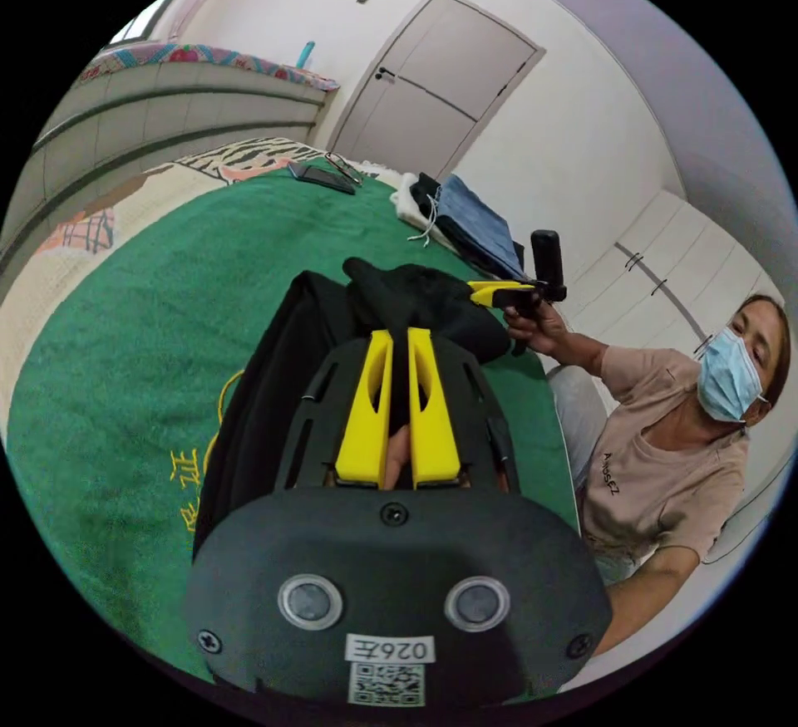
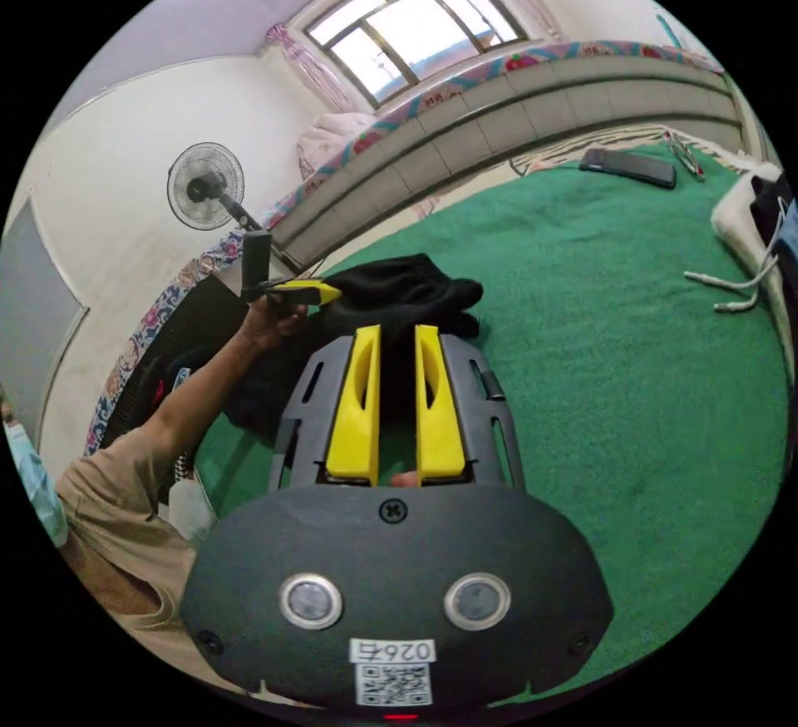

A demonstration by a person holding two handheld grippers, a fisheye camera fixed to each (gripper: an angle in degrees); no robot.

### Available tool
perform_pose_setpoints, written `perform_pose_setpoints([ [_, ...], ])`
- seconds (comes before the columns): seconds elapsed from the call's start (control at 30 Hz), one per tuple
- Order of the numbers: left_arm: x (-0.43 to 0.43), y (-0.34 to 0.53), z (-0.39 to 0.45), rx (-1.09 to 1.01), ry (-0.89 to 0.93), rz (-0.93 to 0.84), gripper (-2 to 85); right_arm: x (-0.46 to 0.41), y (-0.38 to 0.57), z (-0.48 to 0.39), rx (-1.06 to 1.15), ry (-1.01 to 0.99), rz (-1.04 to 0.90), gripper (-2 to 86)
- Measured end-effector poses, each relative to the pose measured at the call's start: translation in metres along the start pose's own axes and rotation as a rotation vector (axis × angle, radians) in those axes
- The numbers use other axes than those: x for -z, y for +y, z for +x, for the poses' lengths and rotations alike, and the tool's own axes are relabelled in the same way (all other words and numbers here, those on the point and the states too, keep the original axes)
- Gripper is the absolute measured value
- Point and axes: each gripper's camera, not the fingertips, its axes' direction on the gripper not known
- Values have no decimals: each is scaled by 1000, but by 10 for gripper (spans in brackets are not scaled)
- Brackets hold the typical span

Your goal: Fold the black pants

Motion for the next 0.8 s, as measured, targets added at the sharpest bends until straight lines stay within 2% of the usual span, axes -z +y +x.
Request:
perform_pose_setpoints([
  [0.23,48,18,-18,68,-53,66,42,-56,-5,-61,92,-43,-3,-7],
  [0.33,83,41,-31,190,-112,154,69,-93,-3,-122,273,-56,-19,0],
  [0.4,107,65,-41,322,-179,194,70,-150,13,-180,529,-15,-192,28],
  [0.47,145,102,-47,499,-242,267,48,-197,34,-212,669,29,-400,60],
  [0.5,154,111,-46,523,-247,287,36,-218,48,-227,717,48,-501,80],
  [0.57,183,139,-34,542,-210,344,7,-232,62,-239,753,18,-576,86],
  [0.63,194,148,-19,523,-194,358,5,-229,67,-241,716,3,-555,85],
  [0.8,199,137,35,414,-221,413,-7,-201,57,-188,392,64,-329,63],
])
